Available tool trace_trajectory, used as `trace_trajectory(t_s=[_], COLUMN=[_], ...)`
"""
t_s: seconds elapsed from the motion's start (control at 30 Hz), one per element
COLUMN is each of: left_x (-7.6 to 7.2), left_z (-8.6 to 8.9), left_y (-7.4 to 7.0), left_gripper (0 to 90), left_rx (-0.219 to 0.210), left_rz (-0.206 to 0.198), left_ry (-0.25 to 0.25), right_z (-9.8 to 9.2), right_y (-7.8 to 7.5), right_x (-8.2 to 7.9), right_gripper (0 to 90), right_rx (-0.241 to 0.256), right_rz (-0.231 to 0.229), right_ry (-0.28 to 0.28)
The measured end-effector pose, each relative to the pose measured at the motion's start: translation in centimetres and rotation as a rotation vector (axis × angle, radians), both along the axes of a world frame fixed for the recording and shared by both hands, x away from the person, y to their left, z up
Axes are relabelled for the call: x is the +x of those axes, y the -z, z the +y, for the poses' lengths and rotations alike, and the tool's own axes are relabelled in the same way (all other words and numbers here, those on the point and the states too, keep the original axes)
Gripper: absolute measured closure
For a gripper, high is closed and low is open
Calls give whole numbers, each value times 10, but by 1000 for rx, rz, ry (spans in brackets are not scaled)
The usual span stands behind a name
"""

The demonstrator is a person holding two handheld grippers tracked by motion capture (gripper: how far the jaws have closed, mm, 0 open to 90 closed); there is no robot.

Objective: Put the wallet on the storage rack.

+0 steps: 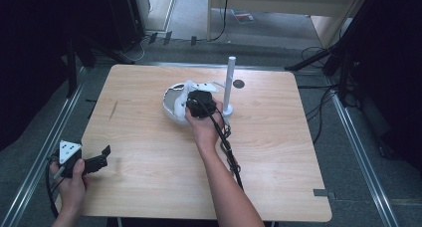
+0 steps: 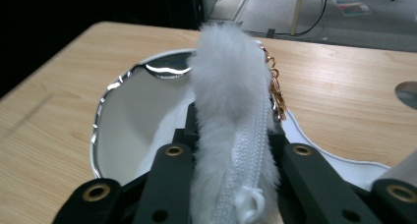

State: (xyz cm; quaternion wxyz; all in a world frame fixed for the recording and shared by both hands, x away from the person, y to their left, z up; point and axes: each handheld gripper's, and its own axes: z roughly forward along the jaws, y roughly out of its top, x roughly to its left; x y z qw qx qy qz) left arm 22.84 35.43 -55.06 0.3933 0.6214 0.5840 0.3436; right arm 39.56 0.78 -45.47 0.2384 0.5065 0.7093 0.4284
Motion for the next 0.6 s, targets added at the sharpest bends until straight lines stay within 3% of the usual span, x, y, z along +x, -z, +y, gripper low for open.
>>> trace_trajectory(t_s=[0.1,0.3,0.4,0.43,0.47,0.6], left_x=[0,0,0,0,0,0], left_z=[0,-1,-1,0,0,0], left_y=[0,0,0,0,0,0], left_gripper=[4,3,4,4,4,4], left_rx=[0,4,2,1,-2,-7], left_rz=[2,6,7,8,7,6], left_ry=[0,2,4,4,6,5], right_z=[2,6,10,11,10,10], right_y=[1,2,7,10,15,18], right_x=[3,8,13,16,20,23], right_gripper=[786,790,791,790,783,693], right_rx=[-71,-129,-188,-188,-158,-127], right_rz=[25,56,95,115,136,121], right_ry=[-5,-19,-36,-36,-36,-33])
